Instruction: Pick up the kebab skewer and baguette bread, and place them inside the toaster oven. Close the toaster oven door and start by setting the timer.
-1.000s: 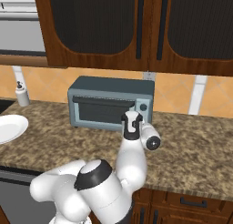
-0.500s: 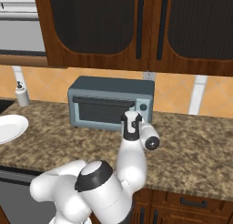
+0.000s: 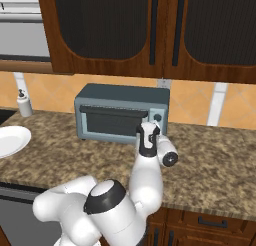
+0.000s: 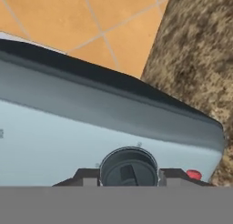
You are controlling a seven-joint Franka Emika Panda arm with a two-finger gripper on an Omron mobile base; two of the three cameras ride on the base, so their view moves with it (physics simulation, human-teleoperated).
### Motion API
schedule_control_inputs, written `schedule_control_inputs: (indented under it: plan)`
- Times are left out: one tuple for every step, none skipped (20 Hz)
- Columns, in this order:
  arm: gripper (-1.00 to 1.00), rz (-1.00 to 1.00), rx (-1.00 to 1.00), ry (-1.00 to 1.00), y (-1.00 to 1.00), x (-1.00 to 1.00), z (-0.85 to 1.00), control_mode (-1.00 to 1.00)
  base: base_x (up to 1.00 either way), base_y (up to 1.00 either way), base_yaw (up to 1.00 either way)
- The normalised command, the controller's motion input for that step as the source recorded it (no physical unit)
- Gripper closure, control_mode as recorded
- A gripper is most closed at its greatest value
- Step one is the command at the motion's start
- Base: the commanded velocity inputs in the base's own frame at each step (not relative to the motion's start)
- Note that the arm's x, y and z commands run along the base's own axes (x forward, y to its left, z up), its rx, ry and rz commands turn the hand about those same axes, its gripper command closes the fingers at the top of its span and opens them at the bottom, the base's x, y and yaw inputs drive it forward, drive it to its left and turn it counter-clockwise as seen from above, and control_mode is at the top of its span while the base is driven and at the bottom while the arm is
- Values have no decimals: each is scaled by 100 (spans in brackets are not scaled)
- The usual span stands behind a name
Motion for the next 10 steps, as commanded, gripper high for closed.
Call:
schedule_control_inputs:
  plan:
    - [100, 0, 13, -2, 0, 6, 0, -100, 0, 0, 0]
    - [100, 0, 13, -2, 0, 11, 1, -100, 0, 0, 0]
    - [100, 0, 13, -2, 0, 16, 8, -100, 0, 0, 0]
    - [100, 0, 12, -2, 0, 14, 11, -100, 0, 0, 0]
    - [100, 0, 12, 0, 0, 22, 15, -100, 0, 0, 0]
    - [100, 0, 11, 0, 0, 26, 18, -100, 0, 0, 0]
    - [100, 0, 11, 0, 0, 31, 20, -100, 0, 0, 0]
    - [100, 0, 9, 0, 0, 27, 19, -100, 0, 0, 0]
    - [100, 0, 10, 0, 0, 29, 27, -100, 0, 0, 0]
    - [100, 0, 9, 1, 0, 37, 30, -100, 0, 0, 0]
